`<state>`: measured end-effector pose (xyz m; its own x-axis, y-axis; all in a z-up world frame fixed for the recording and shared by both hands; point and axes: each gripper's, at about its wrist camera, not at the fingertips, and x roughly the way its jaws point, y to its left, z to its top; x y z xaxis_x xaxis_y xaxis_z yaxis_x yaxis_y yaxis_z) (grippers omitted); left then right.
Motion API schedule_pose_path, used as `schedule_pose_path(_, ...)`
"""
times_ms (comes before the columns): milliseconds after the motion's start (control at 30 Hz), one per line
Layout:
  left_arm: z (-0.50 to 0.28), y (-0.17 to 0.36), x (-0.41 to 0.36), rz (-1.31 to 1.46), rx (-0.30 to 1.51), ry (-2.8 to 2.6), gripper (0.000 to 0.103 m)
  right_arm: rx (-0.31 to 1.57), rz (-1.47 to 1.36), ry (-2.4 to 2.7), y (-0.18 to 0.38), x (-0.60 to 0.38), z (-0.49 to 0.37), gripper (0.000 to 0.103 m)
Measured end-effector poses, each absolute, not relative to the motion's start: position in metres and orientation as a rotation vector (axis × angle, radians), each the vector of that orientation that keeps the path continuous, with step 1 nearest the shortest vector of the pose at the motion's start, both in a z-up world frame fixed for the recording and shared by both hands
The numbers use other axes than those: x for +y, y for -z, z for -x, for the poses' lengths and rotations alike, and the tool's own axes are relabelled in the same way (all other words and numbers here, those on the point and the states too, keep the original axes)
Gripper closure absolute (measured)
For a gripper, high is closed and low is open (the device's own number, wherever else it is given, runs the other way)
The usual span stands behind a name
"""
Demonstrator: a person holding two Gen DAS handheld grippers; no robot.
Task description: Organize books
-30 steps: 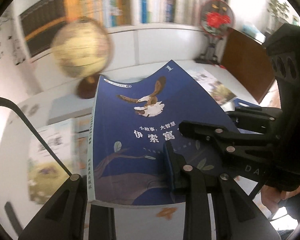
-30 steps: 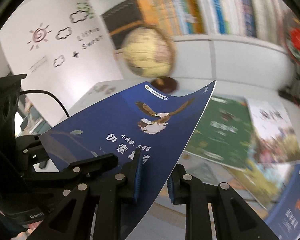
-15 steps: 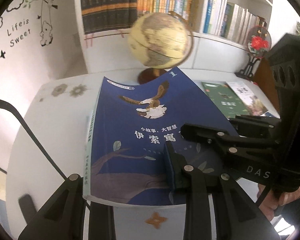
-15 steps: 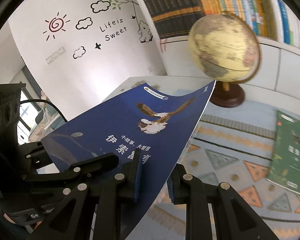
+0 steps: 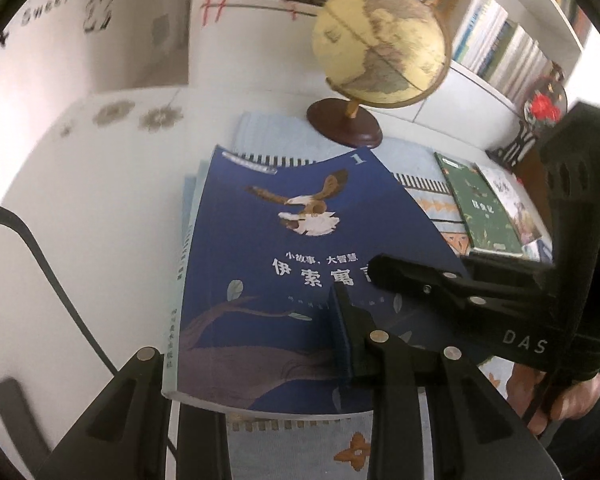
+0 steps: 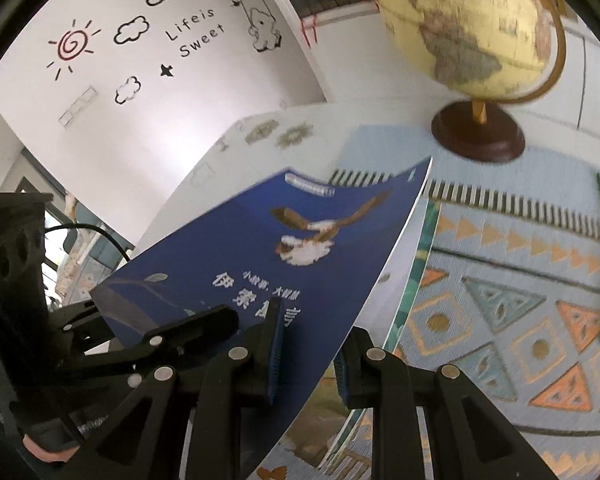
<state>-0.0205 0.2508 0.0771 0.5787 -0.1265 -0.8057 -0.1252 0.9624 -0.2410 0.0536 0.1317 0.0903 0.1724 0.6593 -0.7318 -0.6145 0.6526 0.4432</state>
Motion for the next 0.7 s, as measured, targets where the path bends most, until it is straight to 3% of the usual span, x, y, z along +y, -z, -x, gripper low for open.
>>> schedule_pose_path(200, 0.028, -0.064, 0.258, 0.344, 0.985, -0.016, 0.069, 1.117, -0.080, -0.908, -0.078, 0.135, -0.054, 0.081)
schedule_pose_path(300, 0.031, -0.056, 0.260, 0.366, 1.025, -0.021, 0.059, 1.142, -0.078, -0.895, -0.071, 0.136, -0.056, 0.079)
schedule_pose_path(367, 0.033, -0.047, 0.263, 0.375, 1.099, -0.056, 0.033, 1.169, -0.093, -0.858, -0.065, 0.132, -0.061, 0.073)
schedule_pose_path(500, 0.051, -0.047, 0.265, 0.334, 1.117, -0.112, 0.032, 1.269, -0.100, -0.844, -0.050, 0.130, -0.069, 0.068)
schedule_pose_path(700, 0.084, -0.047, 0.268, 0.355, 1.132, -0.202, 0.033, 1.245, 0.005, -0.820, -0.054, 0.139, -0.060, 0.059)
